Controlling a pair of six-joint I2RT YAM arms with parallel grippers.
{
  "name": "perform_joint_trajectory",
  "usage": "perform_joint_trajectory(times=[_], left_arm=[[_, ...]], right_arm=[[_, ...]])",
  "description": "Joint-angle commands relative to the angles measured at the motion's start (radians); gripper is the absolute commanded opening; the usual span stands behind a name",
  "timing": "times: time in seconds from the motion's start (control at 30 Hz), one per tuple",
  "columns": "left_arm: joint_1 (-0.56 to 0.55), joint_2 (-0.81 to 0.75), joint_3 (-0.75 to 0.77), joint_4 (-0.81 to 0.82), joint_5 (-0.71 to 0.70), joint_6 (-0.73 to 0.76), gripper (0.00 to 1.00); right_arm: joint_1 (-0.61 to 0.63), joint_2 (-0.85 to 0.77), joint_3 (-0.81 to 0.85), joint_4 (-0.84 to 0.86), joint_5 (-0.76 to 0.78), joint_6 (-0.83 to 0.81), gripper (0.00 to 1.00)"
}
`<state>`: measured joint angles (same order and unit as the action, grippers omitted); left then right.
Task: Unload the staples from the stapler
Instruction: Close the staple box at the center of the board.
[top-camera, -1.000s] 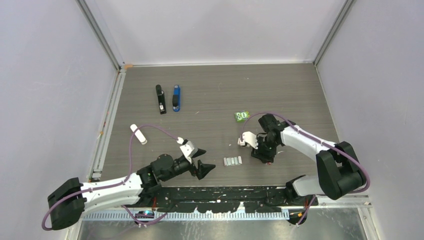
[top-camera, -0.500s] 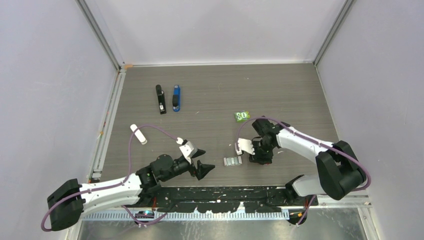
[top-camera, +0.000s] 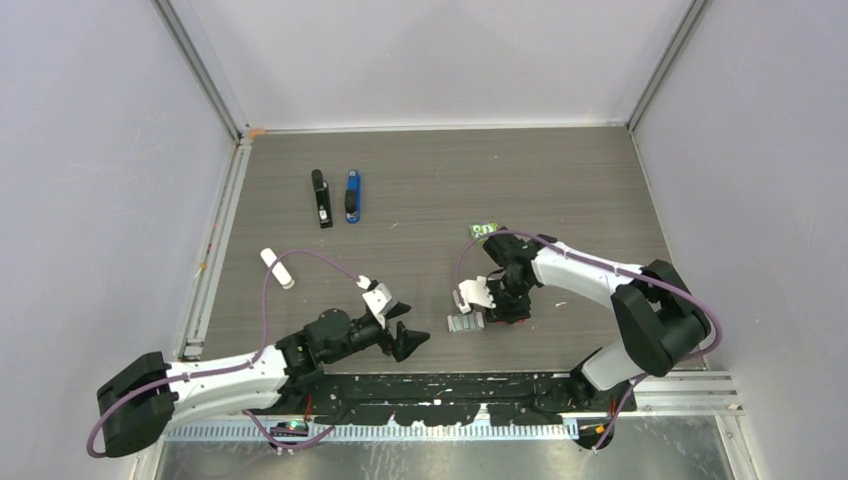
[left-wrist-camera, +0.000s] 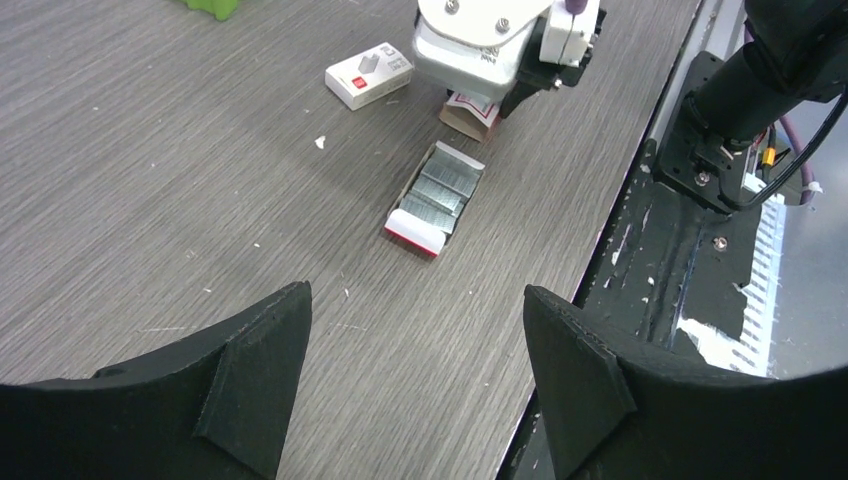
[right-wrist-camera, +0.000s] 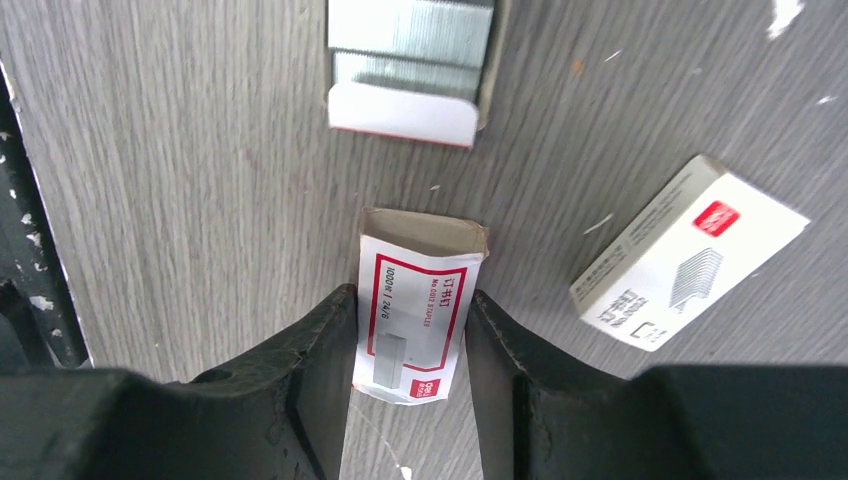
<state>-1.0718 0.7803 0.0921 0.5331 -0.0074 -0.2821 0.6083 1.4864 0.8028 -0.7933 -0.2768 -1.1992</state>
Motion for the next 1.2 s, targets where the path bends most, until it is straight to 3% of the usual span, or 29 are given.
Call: perform_joint_trajectory(times=[0.0,0.23,0.67,0.97,1.17], left_arm=[[0.001,0.027,-0.004,0.064,-0.013,-0.009,0.79],[0.002,0.121,-0.014,0.149,0.002,0.023,0.79],[0.000,0.509,-0.002,0.488,0.116,0.115,0.80],[0.000,0.527,-0.001,0.515,0.126,0.132,0.80],[0.000,0.537,0.004,0.519,0.142,0.144,0.80]], right_arm=[[0.024,0.031,0.074,-0.022,-0.030,0.000,0.46],[0.048,0.035,0.064,-0.012,-0.050,0.016,0.46],[0.086,0.056,0.067,0.028,-0.038,0.082,0.47],[0.105,0.067,0.071,0.037,-0.036,0.112,0.51],[0.108,0.052,0.076,0.040,-0.053,0.142,0.58]])
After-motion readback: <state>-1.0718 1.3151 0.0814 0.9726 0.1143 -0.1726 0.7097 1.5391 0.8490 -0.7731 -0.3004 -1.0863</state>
